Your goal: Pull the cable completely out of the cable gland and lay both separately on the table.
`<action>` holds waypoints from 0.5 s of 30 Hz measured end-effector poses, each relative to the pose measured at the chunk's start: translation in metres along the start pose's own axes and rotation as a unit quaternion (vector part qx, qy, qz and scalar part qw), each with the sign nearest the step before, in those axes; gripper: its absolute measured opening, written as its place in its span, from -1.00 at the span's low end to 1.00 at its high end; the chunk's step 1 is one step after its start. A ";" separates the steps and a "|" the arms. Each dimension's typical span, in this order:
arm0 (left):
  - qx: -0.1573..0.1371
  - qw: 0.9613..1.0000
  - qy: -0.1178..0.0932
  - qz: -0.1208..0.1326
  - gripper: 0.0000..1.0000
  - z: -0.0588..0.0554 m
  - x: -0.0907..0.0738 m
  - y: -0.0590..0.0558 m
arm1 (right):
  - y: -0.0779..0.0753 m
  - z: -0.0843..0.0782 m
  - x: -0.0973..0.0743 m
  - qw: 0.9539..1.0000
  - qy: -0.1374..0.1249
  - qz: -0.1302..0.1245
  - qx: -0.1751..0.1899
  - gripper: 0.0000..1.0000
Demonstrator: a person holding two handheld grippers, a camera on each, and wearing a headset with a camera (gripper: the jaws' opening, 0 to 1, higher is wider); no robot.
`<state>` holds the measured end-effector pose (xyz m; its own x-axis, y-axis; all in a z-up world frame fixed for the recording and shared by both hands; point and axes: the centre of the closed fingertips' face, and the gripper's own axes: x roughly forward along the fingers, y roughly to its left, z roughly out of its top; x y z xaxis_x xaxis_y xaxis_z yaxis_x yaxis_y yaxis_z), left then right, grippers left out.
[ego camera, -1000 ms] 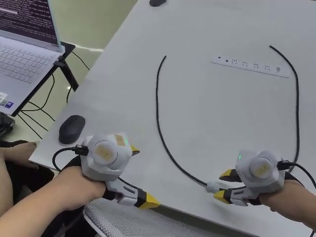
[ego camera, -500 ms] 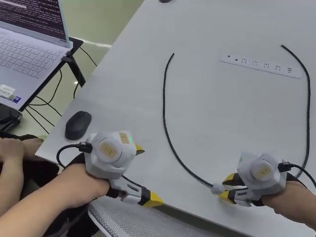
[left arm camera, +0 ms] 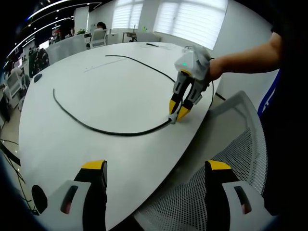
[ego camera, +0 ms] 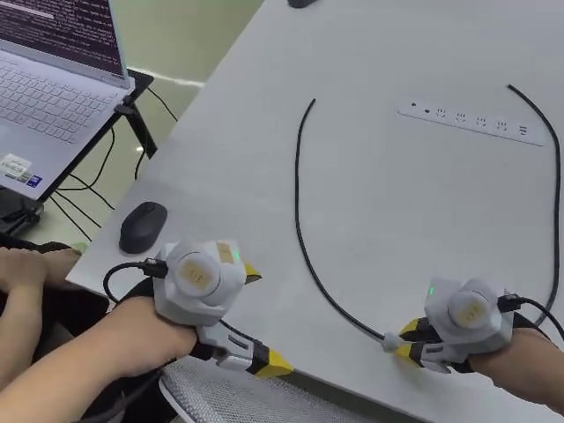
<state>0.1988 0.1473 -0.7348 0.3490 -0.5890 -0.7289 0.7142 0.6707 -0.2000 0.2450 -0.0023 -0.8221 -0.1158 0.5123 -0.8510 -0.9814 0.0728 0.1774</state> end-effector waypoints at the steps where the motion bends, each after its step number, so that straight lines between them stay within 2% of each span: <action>1: 0.000 1.000 0.000 -0.001 0.67 0.000 0.000 0.000 | 0.000 0.000 0.000 1.000 0.001 -0.001 -0.003 -0.84; 7: 0.008 1.000 -0.008 -0.001 0.67 0.006 0.002 -0.005 | 0.005 0.002 -0.006 1.000 0.004 0.001 -0.007 -0.86; 15: 0.016 1.000 -0.020 -0.010 0.64 0.016 0.010 -0.014 | 0.010 0.016 -0.025 1.000 -0.007 -0.004 -0.012 -0.87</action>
<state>0.2020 0.1245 -0.7288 0.3585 -0.6195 -0.6983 0.7404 0.6443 -0.1915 0.2409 -0.0009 -0.7915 -0.1069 0.5230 -0.8456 -0.9857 0.0558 0.1590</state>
